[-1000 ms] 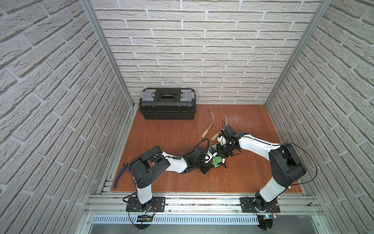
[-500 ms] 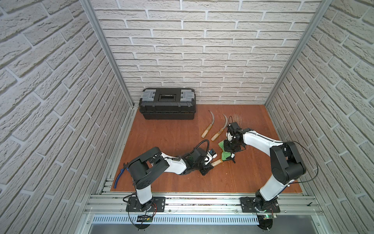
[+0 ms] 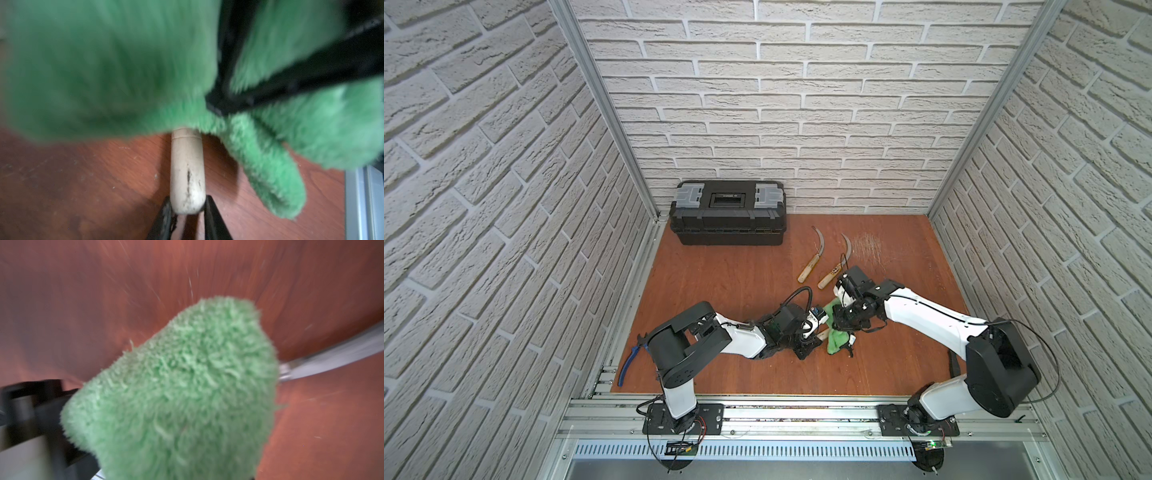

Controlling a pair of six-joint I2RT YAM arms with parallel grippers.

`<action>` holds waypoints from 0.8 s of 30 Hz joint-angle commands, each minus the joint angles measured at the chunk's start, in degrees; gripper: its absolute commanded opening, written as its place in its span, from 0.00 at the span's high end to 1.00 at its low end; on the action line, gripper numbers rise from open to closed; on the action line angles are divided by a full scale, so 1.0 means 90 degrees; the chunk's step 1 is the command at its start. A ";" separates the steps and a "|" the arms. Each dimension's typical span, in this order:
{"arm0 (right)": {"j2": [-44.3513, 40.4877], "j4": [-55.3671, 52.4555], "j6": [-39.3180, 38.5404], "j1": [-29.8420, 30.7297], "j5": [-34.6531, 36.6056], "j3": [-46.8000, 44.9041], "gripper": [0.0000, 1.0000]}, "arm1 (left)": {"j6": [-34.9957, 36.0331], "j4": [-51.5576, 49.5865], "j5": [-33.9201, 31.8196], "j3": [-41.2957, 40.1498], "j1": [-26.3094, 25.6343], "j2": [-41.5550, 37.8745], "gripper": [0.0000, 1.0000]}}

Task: Wipe small sickles with rags
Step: Wipe the small sickle at the center of the board.

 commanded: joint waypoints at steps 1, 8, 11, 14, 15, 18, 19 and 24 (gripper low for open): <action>0.0446 0.0957 0.0558 0.0111 -0.0250 -0.0297 0.97 | -0.0064 0.0175 0.0030 -0.0126 0.0031 -0.0095 1.00; 0.1159 0.1241 0.0591 -0.0047 0.0151 -0.0190 0.97 | -0.0080 0.0125 0.0000 -0.0229 0.0041 -0.0205 1.00; 0.1313 0.0966 0.0335 -0.0316 0.0335 -0.0029 0.97 | -0.0071 0.0085 0.0009 -0.0320 0.0043 -0.0253 1.00; 0.1462 0.0694 0.0017 -0.0661 0.0459 0.0192 0.97 | -0.0058 0.0038 0.0039 -0.0389 0.0046 -0.0286 1.00; 0.1518 0.0619 -0.0078 -0.0785 0.0471 0.0265 0.97 | -0.0058 0.0024 0.0057 -0.0416 0.0044 -0.0319 1.00; 0.1640 0.0499 -0.0303 -0.1116 0.0505 0.0497 0.97 | -0.0040 -0.0019 0.0095 -0.0509 0.0053 -0.0414 1.00; 0.1682 0.0457 -0.0361 -0.1197 0.0508 0.0578 0.97 | -0.0030 -0.0057 0.0102 -0.0528 0.0051 -0.0444 1.00; 0.1868 0.0379 -0.0532 -0.1412 0.0316 0.0935 0.97 | 0.0095 -0.0298 0.0310 -0.0571 0.0063 -0.0559 1.00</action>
